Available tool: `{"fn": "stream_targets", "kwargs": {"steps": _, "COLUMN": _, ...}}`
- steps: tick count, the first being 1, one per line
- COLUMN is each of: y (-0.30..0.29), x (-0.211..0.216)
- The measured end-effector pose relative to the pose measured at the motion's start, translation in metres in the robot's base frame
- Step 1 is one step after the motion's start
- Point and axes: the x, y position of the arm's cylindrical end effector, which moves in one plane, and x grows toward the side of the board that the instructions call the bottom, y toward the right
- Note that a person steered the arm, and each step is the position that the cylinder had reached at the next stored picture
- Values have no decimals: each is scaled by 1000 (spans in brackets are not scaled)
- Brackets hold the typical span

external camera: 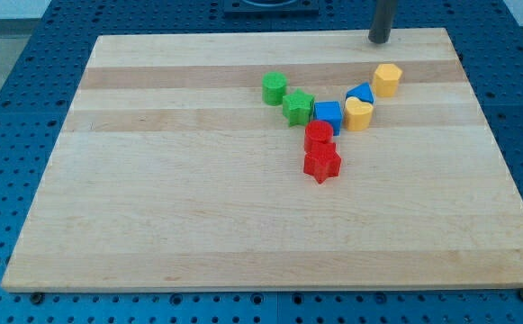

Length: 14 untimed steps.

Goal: Push the hexagon into the triangle

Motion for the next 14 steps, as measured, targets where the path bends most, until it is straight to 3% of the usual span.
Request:
{"fn": "stream_targets", "kwargs": {"steps": 6, "y": 22, "x": 79}}
{"fn": "stream_targets", "kwargs": {"steps": 14, "y": 4, "x": 98}}
